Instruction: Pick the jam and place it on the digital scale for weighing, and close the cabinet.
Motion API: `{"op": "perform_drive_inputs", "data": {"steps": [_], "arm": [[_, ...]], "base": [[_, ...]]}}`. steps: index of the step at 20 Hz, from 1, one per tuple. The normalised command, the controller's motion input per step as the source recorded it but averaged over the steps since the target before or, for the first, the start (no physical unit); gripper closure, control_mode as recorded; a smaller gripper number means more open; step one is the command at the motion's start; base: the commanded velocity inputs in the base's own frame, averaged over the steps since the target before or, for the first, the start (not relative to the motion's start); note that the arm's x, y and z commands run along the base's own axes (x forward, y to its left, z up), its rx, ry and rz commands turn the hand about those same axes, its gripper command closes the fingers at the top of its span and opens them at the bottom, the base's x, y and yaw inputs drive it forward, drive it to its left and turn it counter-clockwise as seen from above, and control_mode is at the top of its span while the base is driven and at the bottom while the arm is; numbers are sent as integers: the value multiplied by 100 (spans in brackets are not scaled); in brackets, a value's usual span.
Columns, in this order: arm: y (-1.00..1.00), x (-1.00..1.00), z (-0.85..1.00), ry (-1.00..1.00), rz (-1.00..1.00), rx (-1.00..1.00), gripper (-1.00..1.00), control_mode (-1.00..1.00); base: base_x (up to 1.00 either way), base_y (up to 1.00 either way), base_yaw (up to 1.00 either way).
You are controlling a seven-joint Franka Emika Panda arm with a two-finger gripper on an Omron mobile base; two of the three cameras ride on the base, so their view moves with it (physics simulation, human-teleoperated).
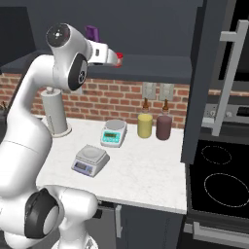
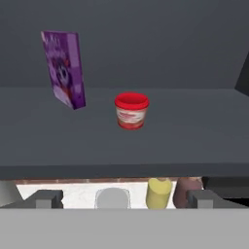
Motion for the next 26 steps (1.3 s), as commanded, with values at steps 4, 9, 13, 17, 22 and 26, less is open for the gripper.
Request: {"op": "perform_drive_inputs", "data": {"steps": [4,9,13,17,22,26], "arm": [[0,19,-8,0,0,0,-100,-100],[0,34,-12,0,0,0,-100,-100],[-9,27,-2,0,0,0,-100,-100],[-15,25,0,0,0,0,-100,-100],[-17,25,0,2,0,0,-100,-100],[0,24,0,2,0,0,-100,-100]], "base": [[0,0,0],[0,0,0],[0,0,0],[0,0,0],[0,0,0],[0,0,0]]}}
